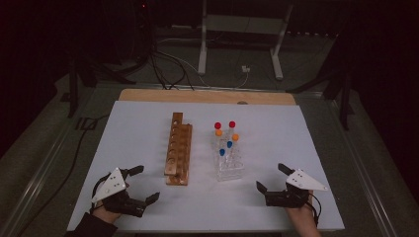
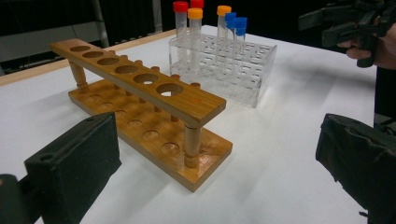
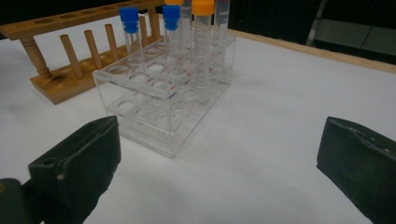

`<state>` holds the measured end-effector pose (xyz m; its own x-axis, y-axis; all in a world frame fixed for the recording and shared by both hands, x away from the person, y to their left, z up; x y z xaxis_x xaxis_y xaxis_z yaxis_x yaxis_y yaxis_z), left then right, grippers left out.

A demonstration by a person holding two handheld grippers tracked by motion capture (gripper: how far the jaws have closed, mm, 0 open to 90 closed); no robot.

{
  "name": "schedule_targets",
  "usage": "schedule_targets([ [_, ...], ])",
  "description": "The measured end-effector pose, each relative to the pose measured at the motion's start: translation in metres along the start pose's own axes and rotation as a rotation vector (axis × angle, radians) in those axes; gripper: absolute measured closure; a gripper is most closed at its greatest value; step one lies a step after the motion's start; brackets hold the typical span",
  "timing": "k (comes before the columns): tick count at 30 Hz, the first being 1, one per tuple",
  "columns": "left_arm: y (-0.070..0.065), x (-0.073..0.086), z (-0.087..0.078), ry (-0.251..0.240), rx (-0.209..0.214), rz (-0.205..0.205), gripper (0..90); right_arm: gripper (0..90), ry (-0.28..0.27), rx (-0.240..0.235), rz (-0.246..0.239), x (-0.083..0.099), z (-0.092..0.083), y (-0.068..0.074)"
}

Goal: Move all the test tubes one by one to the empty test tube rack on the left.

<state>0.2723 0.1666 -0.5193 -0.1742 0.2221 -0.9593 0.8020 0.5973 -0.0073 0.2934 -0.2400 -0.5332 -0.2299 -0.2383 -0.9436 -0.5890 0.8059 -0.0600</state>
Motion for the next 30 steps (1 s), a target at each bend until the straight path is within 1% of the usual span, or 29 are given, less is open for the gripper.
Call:
schedule_targets([
  [1,0.0,0.0,0.0,-0.004,0.001,-0.003,0.5,0.0,0.002,-0.009,0.011,0.0,0.0,0.0],
  [2,0.0,-0.001,-0.001,-0.006,0.002,-0.001,0.5,0.0,0.002,-0.009,0.011,0.0,0.0,0.0],
  [3,-0.001,-0.001,-0.001,-0.008,0.003,0.0,0.5,0.0,-0.003,-0.017,0.03,0.0,-0.001,-0.001],
  [4,-0.001,-0.001,-0.001,-0.005,0.003,0.001,0.5,0.0,0.004,-0.018,0.046,0.0,-0.002,-0.002],
  [5,-0.001,0.0,0.0,-0.001,0.003,0.002,0.5,0.0,0.004,-0.018,0.046,0.0,-0.002,-0.002],
  [6,-0.001,0.0,0.0,0.003,0.002,0.0,0.5,0.0,0.009,-0.028,0.066,-0.001,-0.003,-0.002],
  [7,-0.001,0.0,0.0,0.004,0.004,0.0,0.5,0.0,0.024,-0.032,0.079,-0.001,-0.004,-0.002],
  [8,-0.002,0.0,0.0,0.002,0.006,-0.001,0.5,0.0,0.045,-0.018,0.073,-0.001,-0.004,-0.004],
  [9,-0.002,0.0,0.0,0.002,0.006,-0.001,0.5,0.0,0.045,-0.018,0.073,-0.001,-0.004,-0.004],
  [10,-0.003,0.001,0.0,0.01,0.005,0.005,0.5,0.0,0.072,-0.017,0.091,-0.001,-0.003,-0.006],
  [11,-0.002,0.001,0.0,0.013,0.004,0.008,0.5,0.0,0.076,-0.016,0.098,-0.001,-0.003,-0.006],
  [12,-0.002,0.001,0.0,0.01,0.005,0.002,0.5,0.0,0.084,-0.006,0.099,-0.001,-0.003,-0.007],
  [14,-0.003,0.0,-0.001,0.002,0.009,-0.002,0.5,0.0,0.093,-0.001,0.094,0.0,-0.003,-0.008],
  [16,-0.003,0.0,0.0,0.006,0.007,0.002,0.5,0.0,0.099,0.017,0.107,-0.002,-0.003,-0.01],
  [17,-0.003,0.0,0.0,0.009,0.007,0.003,0.5,0.0,0.097,0.031,0.104,-0.003,-0.003,-0.011],
  [21,-0.003,0.0,0.0,0.009,0.007,0.002,0.5,0.0,0.087,0.051,0.098,-0.01,-0.007,-0.012],
  [23,-0.003,0.0,0.0,0.01,0.007,0.004,0.5,0.0,0.083,0.05,0.1,-0.012,-0.008,-0.012],
  [25,-0.003,0.0,0.0,0.008,0.006,0.003,0.5,0.0,0.079,0.06,0.092,-0.016,-0.009,-0.011],
  [27,-0.003,-0.001,0.0,0.003,0.005,-0.001,0.5,0.0,0.07,0.05,0.094,-0.023,-0.011,-0.009],
  [30,-0.003,-0.001,0.0,0.004,0.006,-0.001,0.5,0.0,0.064,0.054,0.084,-0.027,-0.012,-0.008],
])
Point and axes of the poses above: each handheld gripper's, and its own axes: z roughly forward along the jaws, x roughly out of its underside, y roughly to its left, the point moved 7 cm from there along z, roughly forward along the jaws, and after that the axes turned 2 degrees about -z, right-handed, at the moved point
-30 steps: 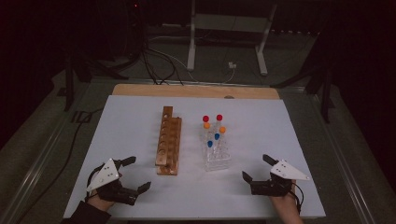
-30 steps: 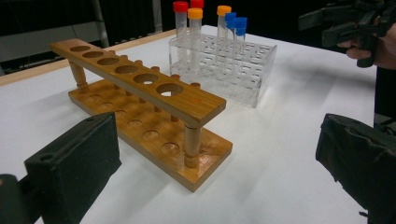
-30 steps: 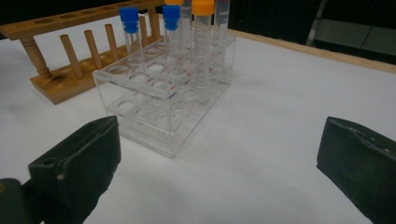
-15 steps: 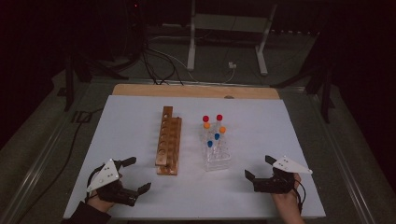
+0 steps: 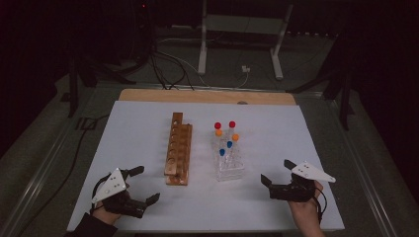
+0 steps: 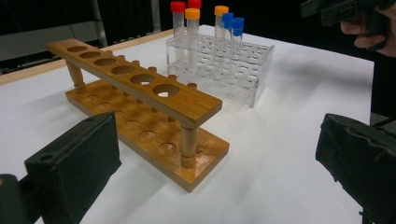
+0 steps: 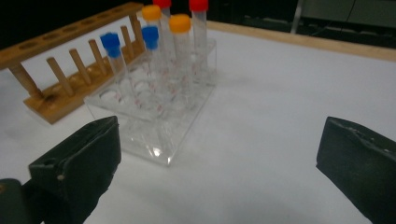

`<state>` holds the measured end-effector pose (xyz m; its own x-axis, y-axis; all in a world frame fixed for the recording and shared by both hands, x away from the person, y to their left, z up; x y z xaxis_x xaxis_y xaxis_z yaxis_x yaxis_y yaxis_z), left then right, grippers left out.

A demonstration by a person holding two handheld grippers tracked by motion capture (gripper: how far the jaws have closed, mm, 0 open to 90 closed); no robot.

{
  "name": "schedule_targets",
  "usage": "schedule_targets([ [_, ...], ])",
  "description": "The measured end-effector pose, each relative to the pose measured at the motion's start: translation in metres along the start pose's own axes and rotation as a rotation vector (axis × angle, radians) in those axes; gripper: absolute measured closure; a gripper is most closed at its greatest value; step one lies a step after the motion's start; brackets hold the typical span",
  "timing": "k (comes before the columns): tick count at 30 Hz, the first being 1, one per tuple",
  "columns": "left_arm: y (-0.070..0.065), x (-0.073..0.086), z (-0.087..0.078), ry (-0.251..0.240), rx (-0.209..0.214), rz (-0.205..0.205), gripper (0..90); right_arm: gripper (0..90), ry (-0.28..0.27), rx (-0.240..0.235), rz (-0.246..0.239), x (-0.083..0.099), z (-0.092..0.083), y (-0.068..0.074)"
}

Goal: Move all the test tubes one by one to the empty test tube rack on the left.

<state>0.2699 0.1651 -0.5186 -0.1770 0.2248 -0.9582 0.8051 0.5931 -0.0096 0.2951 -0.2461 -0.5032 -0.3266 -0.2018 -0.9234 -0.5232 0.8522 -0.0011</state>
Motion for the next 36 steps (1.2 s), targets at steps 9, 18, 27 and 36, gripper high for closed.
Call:
schedule_targets([
  [9,0.0,-0.001,-0.001,-0.003,0.0,0.001,0.5,0.1,-0.047,-0.016,-0.031,-0.026,-0.005,0.009],
  [18,-0.001,0.0,0.0,-0.001,0.0,0.001,0.5,0.0,-0.064,-0.066,-0.06,-0.042,0.004,0.022],
  [27,-0.001,0.0,0.0,-0.001,0.0,0.002,0.5,0.0,-0.069,-0.102,-0.082,-0.052,0.014,0.032],
  [36,-0.002,-0.001,-0.001,-0.002,0.004,0.007,0.5,0.0,-0.046,-0.166,-0.103,-0.059,0.033,0.047],
])
Point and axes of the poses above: each handheld gripper's, and its own axes: z roughly forward along the jaws, x roughly out of its underside, y roughly to its left, the point moved 7 cm from there along z, roughly forward along the jaws, and after that the axes turned 2 degrees about -z, right-handed, at the moved point
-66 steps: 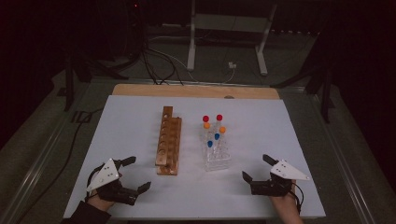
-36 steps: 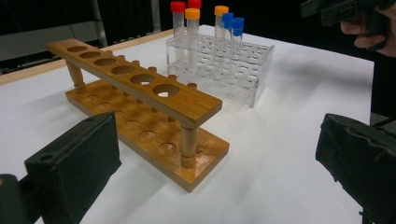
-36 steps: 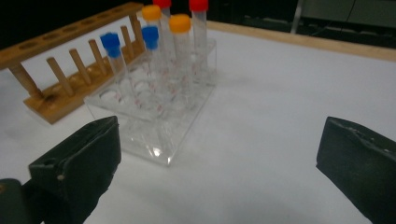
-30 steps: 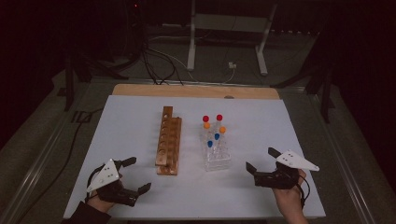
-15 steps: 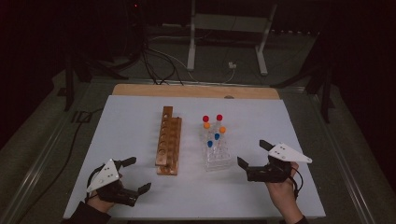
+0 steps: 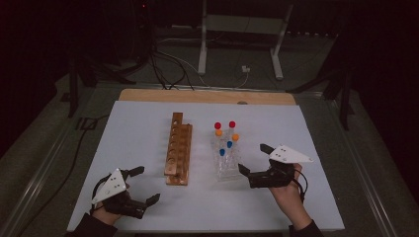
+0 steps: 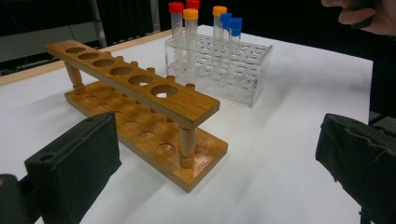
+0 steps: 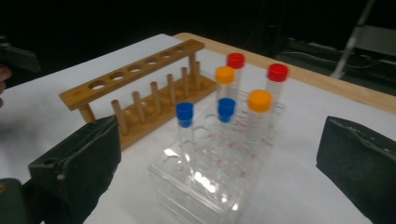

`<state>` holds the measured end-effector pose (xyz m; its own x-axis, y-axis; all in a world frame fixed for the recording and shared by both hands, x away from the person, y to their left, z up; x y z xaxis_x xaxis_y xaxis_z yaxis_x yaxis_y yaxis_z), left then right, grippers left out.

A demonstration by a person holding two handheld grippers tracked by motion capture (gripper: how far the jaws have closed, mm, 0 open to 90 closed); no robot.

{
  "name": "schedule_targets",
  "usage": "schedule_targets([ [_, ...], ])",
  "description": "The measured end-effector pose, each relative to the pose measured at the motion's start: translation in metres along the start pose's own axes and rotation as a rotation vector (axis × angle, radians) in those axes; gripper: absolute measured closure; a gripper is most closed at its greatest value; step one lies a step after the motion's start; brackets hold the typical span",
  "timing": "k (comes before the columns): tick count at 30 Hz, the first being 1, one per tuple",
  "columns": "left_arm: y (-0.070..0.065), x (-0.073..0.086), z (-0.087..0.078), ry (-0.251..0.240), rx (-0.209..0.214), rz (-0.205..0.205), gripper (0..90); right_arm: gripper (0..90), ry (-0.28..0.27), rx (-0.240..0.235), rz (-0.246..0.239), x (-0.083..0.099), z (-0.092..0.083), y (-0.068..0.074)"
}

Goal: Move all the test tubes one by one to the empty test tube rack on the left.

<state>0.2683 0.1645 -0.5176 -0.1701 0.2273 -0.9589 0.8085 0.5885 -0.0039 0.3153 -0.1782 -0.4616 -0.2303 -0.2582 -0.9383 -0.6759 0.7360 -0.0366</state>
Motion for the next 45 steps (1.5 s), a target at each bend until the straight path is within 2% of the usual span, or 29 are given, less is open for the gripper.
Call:
schedule_targets([
  [4,0.0,0.0,0.0,0.0,0.002,0.0,0.5,2.3,0.019,-0.029,-0.02,0.001,0.013,0.005],
  [9,-0.001,0.0,0.0,0.001,0.004,0.002,0.5,8.1,0.038,-0.037,-0.005,0.004,0.022,0.005],
  [10,-0.001,0.0,0.0,0.002,0.004,0.003,0.5,13.2,0.046,-0.042,-0.005,0.006,0.025,0.006],
  [13,-0.001,0.0,0.0,0.001,0.003,0.002,0.5,16.4,0.059,-0.056,-0.008,0.008,0.029,0.008],
  [15,-0.001,0.0,0.0,0.003,0.003,0.004,0.5,24.6,0.082,-0.079,-0.019,0.011,0.036,0.013],
  [17,-0.001,0.0,0.0,0.003,0.003,0.005,0.5,26.6,0.088,-0.085,-0.02,0.012,0.038,0.013],
  [21,-0.001,0.0,0.0,0.001,0.004,0.004,0.5,42.2,0.128,-0.107,-0.019,0.015,0.047,0.016],
  [22,-0.001,0.0,0.0,0.001,0.004,0.005,0.5,42.2,0.128,-0.107,-0.019,0.015,0.047,0.016],
  [26,-0.001,0.001,0.001,0.01,-0.002,0.014,0.5,53.2,0.176,-0.099,-0.033,0.017,0.056,0.019],
  [28,-0.002,0.001,0.001,0.008,0.001,0.014,0.5,54.7,0.193,-0.095,-0.031,0.018,0.058,0.02],
  [34,-0.001,0.0,0.0,0.004,0.002,0.009,0.5,65.6,0.264,-0.046,-0.045,0.021,0.07,0.019],
  [45,-0.002,0.0,0.0,0.005,0.005,0.009,0.5,72.3,0.306,-0.043,-0.05,0.023,0.079,0.02],
])
Point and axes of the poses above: each handheld gripper's, and its own axes: z roughly forward along the jaws, x roughly out of its underside, y roughly to its left, the point moved 7 cm from there along z, roughly forward along the jaws, and after that the axes turned 2 degrees about -z, right-handed, at the moved point
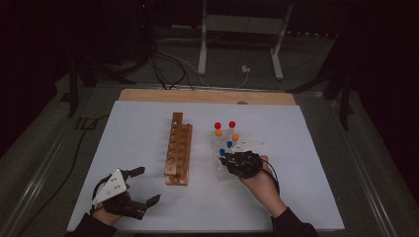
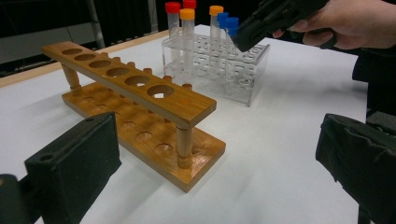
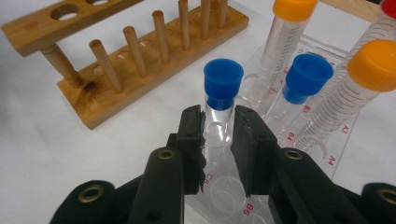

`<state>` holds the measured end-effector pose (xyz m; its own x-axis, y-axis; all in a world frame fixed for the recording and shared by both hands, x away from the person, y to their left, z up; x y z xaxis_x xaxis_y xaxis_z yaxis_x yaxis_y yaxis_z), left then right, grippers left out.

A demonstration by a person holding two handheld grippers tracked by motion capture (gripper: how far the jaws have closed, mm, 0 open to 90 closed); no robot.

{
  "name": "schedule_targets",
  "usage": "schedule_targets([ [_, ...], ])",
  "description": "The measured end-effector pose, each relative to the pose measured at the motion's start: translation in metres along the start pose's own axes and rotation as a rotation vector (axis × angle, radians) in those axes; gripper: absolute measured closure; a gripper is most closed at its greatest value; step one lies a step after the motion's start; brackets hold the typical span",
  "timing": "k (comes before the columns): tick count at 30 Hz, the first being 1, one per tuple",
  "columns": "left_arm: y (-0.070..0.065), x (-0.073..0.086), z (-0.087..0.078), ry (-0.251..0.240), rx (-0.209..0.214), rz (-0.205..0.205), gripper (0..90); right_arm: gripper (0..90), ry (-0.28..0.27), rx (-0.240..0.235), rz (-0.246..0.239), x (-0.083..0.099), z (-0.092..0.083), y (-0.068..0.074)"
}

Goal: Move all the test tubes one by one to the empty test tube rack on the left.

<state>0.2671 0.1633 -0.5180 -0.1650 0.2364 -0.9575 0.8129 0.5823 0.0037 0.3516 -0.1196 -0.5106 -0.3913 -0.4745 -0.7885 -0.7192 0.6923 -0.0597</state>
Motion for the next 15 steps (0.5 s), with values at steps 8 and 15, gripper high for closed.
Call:
schedule_targets([
  [8,0.0002,0.0008,0.0005,0.012,-0.007,0.003,0.5,75.4,0.014,0.019,-0.034,0.0001,0.0048,0.003],
  [15,0.0016,0.0016,0.0007,0.023,-0.023,-0.003,0.5,76.5,0.017,0.032,-0.051,0.0002,0.0049,0.0037],
])
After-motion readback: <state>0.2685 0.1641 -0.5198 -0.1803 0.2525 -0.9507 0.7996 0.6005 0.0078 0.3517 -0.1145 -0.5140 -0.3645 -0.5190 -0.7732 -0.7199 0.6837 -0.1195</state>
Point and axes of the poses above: each handheld gripper's, and its own axes: z roughly forward along the jaws, x roughly out of its underside, y roughly to its left, the point moved 7 cm from there along z, roughly forward along the jaws, and after that the axes turned 2 degrees about -z, right-handed, at the moved point
